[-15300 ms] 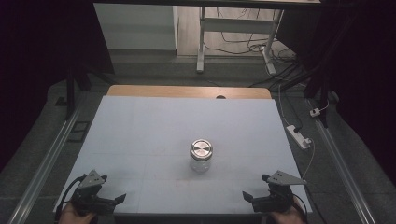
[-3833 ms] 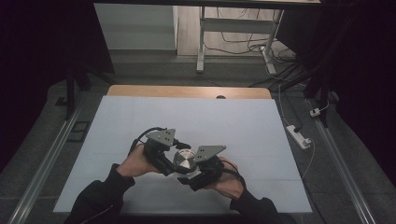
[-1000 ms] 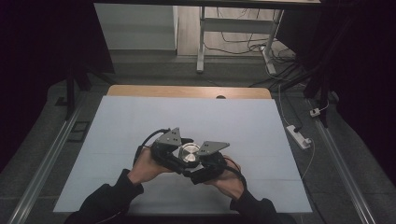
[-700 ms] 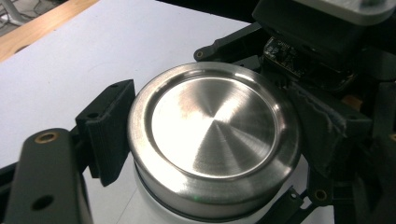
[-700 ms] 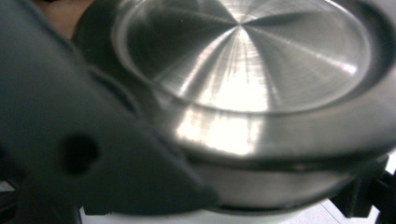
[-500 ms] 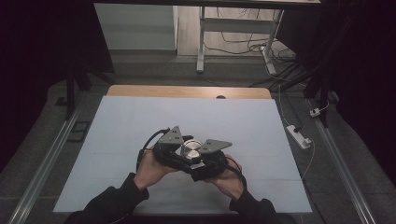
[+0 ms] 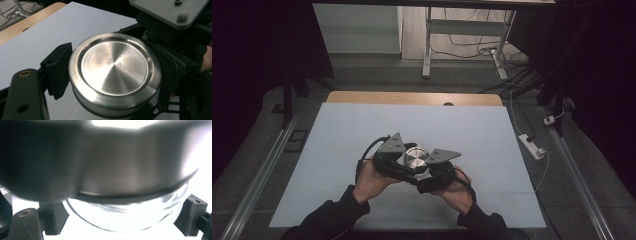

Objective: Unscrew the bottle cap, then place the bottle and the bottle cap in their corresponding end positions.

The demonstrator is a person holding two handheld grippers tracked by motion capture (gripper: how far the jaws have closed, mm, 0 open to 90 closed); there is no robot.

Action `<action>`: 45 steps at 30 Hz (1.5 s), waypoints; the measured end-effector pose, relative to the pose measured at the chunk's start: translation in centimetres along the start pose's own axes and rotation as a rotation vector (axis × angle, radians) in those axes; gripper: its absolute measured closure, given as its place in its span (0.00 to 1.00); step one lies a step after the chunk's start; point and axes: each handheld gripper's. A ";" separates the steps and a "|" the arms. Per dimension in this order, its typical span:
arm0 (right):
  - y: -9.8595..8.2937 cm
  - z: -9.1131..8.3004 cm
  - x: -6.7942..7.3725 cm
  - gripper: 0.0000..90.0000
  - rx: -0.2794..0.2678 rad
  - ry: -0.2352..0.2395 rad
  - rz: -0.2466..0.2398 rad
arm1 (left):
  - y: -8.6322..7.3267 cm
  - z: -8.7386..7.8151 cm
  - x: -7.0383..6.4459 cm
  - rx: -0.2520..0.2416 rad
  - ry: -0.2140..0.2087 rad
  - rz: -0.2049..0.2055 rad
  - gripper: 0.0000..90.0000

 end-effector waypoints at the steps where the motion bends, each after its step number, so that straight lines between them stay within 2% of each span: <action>1: 0.0 0.0 -0.1 0.17 0.000 0.001 -0.001 | 0.0 -0.1 0.0 0.005 -0.002 0.006 0.22; 9: 0.0 -0.2 -0.6 0.17 0.000 0.007 -0.004 | 0.1 -1.1 0.1 0.010 -0.022 0.009 0.22; 19: -0.1 -0.3 -1.2 0.17 0.004 0.002 -0.011 | -0.3 -2.2 -0.4 0.014 -0.056 0.023 0.22; 29: -0.2 -0.3 -2.0 0.17 0.014 -0.017 -0.002 | -0.9 -3.1 -0.8 0.008 -0.074 0.010 0.22; 38: 0.3 -0.2 -2.8 0.17 0.009 -0.030 0.000 | -1.6 -3.1 -1.2 0.012 -0.083 0.003 0.22; 45: 0.7 0.1 -3.5 0.17 0.004 -0.035 0.000 | -2.3 -2.9 -1.7 0.018 -0.097 0.012 0.22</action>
Point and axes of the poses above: each handheld gripper's, and its own axes: z roughly forward along the jaws, y roughly out of its top, x roughly to its left, and after that the axes turned 6 degrees about -x, right-handed
